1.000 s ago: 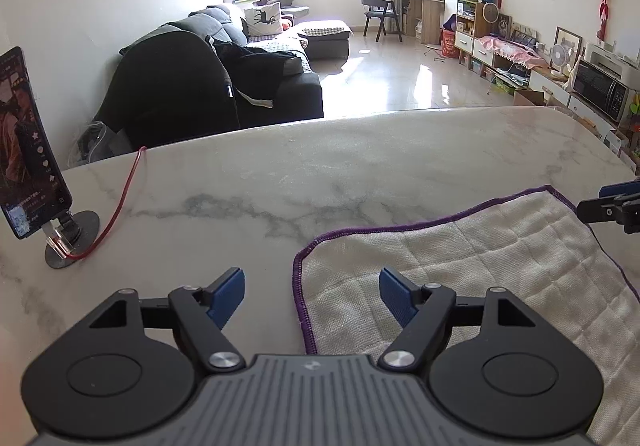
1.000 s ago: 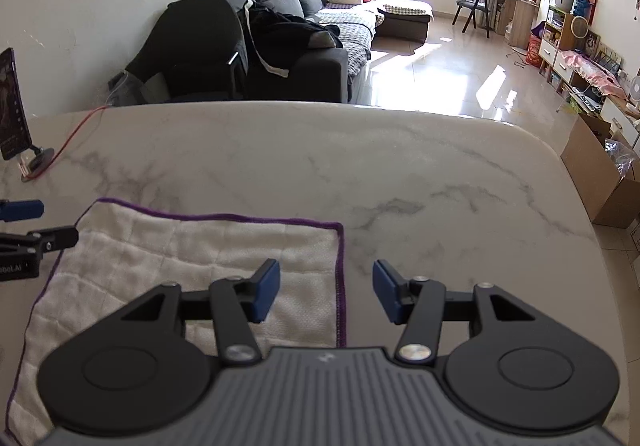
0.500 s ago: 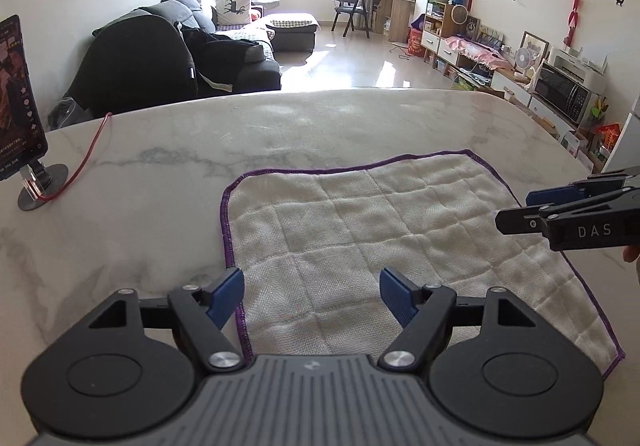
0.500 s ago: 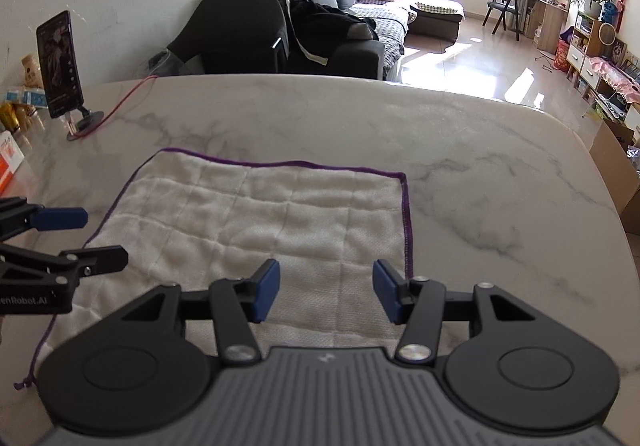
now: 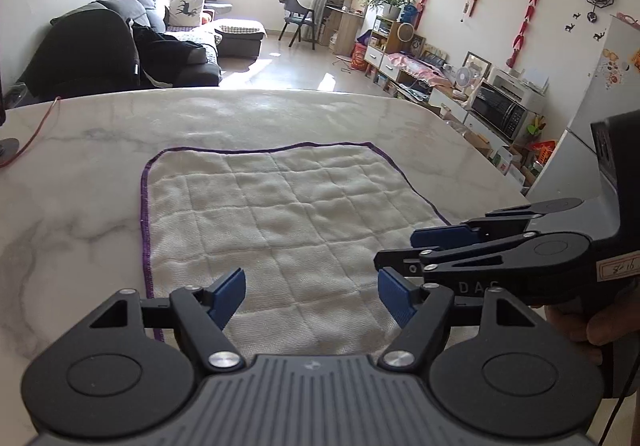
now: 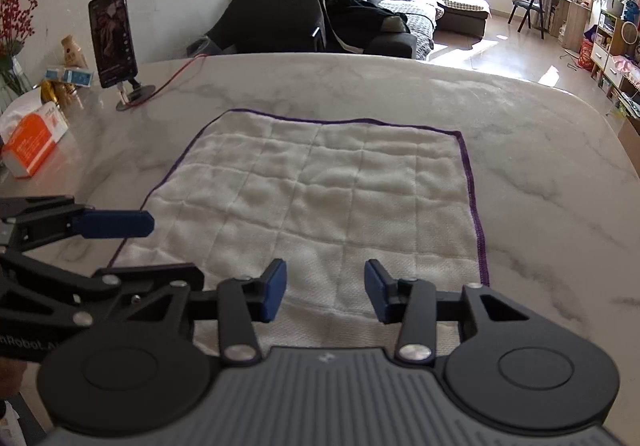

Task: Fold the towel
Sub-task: 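Move both open grippers back from the flattened towel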

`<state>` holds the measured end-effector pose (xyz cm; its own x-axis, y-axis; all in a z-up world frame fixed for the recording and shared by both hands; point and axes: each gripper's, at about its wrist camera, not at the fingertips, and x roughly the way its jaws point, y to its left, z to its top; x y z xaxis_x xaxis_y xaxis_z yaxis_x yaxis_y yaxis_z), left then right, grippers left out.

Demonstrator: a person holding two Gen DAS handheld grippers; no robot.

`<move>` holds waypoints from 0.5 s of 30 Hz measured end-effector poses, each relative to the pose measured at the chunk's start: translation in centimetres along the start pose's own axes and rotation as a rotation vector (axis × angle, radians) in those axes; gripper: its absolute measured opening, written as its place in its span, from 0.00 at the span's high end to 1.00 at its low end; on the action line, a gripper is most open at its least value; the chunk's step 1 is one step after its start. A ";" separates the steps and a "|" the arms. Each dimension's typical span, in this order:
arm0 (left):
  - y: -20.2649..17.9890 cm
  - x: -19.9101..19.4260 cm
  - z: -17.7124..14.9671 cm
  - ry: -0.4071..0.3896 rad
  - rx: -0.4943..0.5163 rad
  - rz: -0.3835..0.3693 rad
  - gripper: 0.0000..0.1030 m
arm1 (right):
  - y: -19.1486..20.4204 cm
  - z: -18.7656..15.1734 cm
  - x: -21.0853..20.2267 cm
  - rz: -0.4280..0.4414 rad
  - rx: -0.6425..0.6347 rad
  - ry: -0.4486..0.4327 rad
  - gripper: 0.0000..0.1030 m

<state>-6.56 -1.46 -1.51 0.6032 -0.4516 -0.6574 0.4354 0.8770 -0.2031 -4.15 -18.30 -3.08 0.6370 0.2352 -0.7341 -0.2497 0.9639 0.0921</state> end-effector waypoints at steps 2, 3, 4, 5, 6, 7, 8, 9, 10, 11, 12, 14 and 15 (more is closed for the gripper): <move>-0.1 0.0 -1.0 0.017 -0.010 -0.008 0.35 | 0.7 -0.7 -0.2 0.003 -0.024 0.003 0.61; 0.0 -0.1 -1.5 0.028 -0.019 -0.014 0.35 | 1.1 -1.1 -0.3 0.004 -0.036 0.005 0.61; 0.2 -0.2 -2.0 0.040 -0.030 -0.019 0.35 | 1.5 -1.4 -0.5 0.006 -0.048 0.006 0.61; 0.3 -0.4 -2.5 0.040 -0.031 -0.017 0.35 | 1.8 -1.8 -0.6 0.007 -0.060 0.008 0.61; 0.4 -0.7 -3.0 0.039 -0.029 -0.014 0.36 | 2.0 -2.1 -0.8 0.006 -0.067 0.006 0.62; 0.4 -0.9 -3.3 0.036 -0.022 -0.007 0.36 | 2.0 -2.4 -1.0 0.004 -0.072 0.004 0.62; 0.5 -1.2 -3.7 0.032 -0.017 -0.004 0.36 | 2.0 -2.6 -1.2 0.003 -0.077 0.002 0.62; 0.5 -1.4 -3.9 0.030 -0.016 -0.002 0.36 | 1.8 -3.0 -1.6 0.000 -0.081 -0.001 0.62; 0.7 -1.8 -4.2 0.027 -0.014 0.003 0.36 | 1.6 -3.2 -1.8 -0.004 -0.082 -0.004 0.62; 0.8 -2.0 -4.4 0.024 -0.009 0.008 0.36 | 1.4 -3.5 -2.0 -0.010 -0.079 -0.007 0.62; 0.9 -2.2 -4.5 0.021 -0.006 0.013 0.36 | 1.1 -3.6 -2.2 -0.018 -0.076 -0.009 0.62; 1.2 -2.6 -4.8 0.015 0.000 0.028 0.36 | 0.6 -4.0 -2.5 -0.035 -0.071 -0.013 0.61; 1.3 -2.7 -4.9 0.014 0.001 0.031 0.36 | 0.2 -4.2 -2.7 -0.043 -0.063 -0.014 0.61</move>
